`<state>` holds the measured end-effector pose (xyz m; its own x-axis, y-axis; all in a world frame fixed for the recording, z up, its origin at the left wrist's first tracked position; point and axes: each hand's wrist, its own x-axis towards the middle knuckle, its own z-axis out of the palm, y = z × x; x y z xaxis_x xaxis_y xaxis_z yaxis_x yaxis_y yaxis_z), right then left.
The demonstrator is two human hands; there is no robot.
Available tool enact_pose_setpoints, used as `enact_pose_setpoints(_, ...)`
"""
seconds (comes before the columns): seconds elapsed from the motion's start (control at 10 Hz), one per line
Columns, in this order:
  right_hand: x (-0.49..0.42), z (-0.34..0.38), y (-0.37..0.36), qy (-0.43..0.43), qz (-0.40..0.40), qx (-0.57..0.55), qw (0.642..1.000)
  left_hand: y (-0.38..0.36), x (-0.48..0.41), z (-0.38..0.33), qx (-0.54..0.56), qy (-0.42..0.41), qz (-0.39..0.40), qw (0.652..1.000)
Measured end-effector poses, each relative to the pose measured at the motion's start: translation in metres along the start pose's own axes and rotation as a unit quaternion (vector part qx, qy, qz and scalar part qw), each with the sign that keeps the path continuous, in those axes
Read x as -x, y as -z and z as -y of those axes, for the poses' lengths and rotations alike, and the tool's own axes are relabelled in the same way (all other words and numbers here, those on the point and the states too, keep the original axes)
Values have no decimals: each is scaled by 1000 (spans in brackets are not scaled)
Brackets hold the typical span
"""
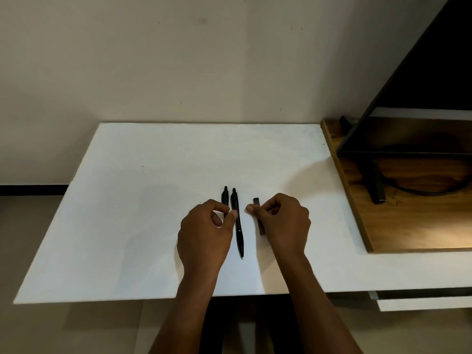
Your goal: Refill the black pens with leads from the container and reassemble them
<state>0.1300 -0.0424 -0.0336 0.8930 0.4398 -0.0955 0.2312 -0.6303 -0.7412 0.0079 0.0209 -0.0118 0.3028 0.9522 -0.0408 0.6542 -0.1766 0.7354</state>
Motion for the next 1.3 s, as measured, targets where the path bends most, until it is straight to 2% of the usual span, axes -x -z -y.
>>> enact_pose_setpoints(0.2,-3,-5,-4,8,-10,-2,1000,-7,-1,5,-73,-53,68,994)
enact_pose_setpoints(0.4,-3,-7,-6,5,-16,-1,1000,-13,2,5,-107,-55,61,991)
enact_pose_setpoints(0.8,-1,-7,-8,17,-24,-3,1000,-18,3,3,-82,-10,3,997)
enact_pose_setpoints(1.1,-1,-7,-7,29,-21,6,999,-16,3,1,-87,-1,-7,996)
enact_pose_setpoints(1.2,-3,-4,-4,17,-23,-6,1000,-12,1,0,-66,2,-15,998)
enact_pose_setpoints(1.3,1,-1,0,-4,-36,-50,998,-5,-1,0,20,19,-21,999)
